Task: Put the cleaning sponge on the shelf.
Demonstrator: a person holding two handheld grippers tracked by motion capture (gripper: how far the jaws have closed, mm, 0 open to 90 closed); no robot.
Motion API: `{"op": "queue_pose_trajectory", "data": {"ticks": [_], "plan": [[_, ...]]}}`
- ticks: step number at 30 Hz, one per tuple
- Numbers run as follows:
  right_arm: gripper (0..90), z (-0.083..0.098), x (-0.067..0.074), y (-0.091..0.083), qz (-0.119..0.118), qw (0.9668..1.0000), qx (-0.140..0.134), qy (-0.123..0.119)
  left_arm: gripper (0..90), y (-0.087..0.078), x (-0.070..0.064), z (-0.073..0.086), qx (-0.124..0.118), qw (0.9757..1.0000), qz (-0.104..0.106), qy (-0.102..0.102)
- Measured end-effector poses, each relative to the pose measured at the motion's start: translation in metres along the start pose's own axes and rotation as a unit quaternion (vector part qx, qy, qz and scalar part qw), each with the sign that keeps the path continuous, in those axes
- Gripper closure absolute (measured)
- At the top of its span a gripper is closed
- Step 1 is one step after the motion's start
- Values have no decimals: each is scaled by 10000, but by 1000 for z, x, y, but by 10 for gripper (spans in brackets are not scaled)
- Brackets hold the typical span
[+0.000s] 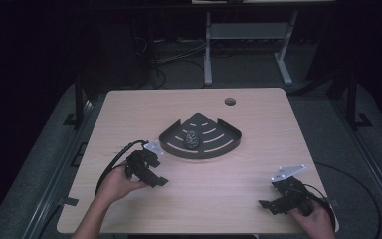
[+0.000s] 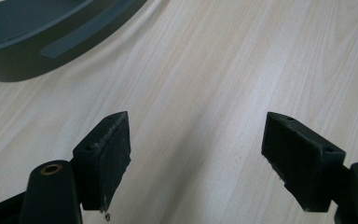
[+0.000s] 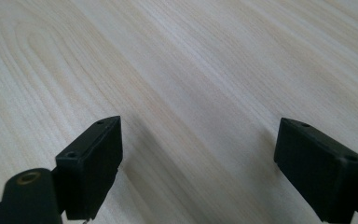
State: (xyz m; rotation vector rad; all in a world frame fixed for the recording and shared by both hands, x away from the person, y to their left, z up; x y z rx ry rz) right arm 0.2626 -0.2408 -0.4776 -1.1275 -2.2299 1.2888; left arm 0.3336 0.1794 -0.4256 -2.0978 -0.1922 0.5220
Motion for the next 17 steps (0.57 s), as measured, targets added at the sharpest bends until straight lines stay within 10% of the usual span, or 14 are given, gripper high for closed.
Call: {"op": "queue_pose_trajectory", "data": {"ticks": [17], "plan": [[150,1,0,0,4,10000,11,2,231,-2,-9,21,6,9999,-104,-64]]}}
Point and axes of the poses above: each handheld gripper's, and its own axes: y roughly forward along the jaws, z roughly out of its underside, x roughly to its left, the point moved 2 cm from there along y, roughly forward along the jaws, and after that the axes turned 12 degrees about z, right-handed, at the moved point
